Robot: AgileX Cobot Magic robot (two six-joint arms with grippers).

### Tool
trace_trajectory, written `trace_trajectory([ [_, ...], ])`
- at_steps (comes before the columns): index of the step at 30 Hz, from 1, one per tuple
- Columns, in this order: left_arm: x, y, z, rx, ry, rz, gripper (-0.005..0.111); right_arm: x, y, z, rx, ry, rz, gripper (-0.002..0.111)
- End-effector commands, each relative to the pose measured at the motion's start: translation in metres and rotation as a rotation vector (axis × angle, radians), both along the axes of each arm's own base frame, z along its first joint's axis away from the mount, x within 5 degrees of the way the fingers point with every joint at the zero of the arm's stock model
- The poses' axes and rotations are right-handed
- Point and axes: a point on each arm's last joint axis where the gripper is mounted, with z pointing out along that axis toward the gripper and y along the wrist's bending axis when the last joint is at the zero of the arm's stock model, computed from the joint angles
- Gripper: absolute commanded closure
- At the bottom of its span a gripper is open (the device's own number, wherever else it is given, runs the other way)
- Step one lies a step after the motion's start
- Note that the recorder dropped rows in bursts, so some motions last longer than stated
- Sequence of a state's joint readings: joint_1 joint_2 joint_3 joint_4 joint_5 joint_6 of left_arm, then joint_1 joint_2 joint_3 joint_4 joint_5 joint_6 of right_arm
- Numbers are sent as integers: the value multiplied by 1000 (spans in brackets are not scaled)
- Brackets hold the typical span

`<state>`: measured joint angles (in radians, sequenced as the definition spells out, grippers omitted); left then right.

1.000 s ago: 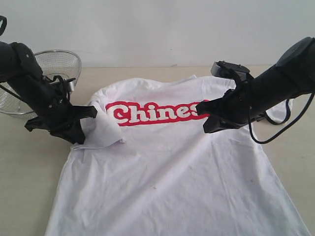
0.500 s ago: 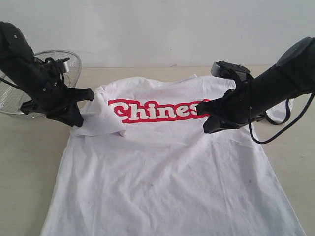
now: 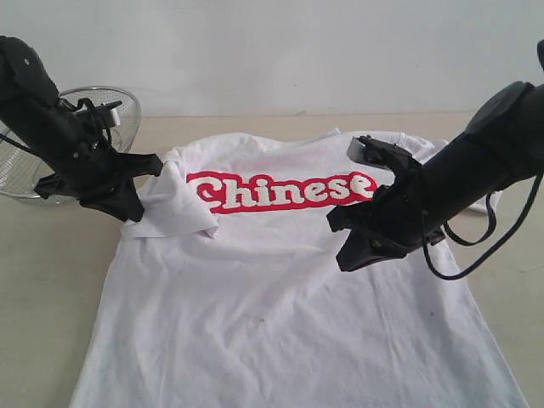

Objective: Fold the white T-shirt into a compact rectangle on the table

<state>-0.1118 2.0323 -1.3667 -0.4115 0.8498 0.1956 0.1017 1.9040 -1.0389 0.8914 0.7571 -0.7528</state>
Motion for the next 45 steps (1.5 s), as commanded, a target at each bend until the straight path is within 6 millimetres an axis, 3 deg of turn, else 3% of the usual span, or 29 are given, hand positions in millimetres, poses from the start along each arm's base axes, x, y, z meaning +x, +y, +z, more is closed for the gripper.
trace_trajectory([
  [1,0,0,7,-2,-9,-11,102,-7,2,-4,-16,8,8,107],
  [5,-2,0,7,-4,10,-17,101,-13,4,-6,4,46,30,107],
  [10,-2,0,7,-4,10,-25,74,-13,4,-6,1,43,28,107],
  [13,-2,-1,7,-7,7,-21,81,-12,3,-6,0,41,27,107],
  [16,1,-1,7,-20,-18,-1,102,-12,3,-6,0,40,26,107],
  [22,2,0,12,-7,-49,-10,102,-12,3,-6,-2,37,24,107],
  [45,27,4,79,50,-229,-10,102,-16,-1,-9,-57,84,26,107],
])
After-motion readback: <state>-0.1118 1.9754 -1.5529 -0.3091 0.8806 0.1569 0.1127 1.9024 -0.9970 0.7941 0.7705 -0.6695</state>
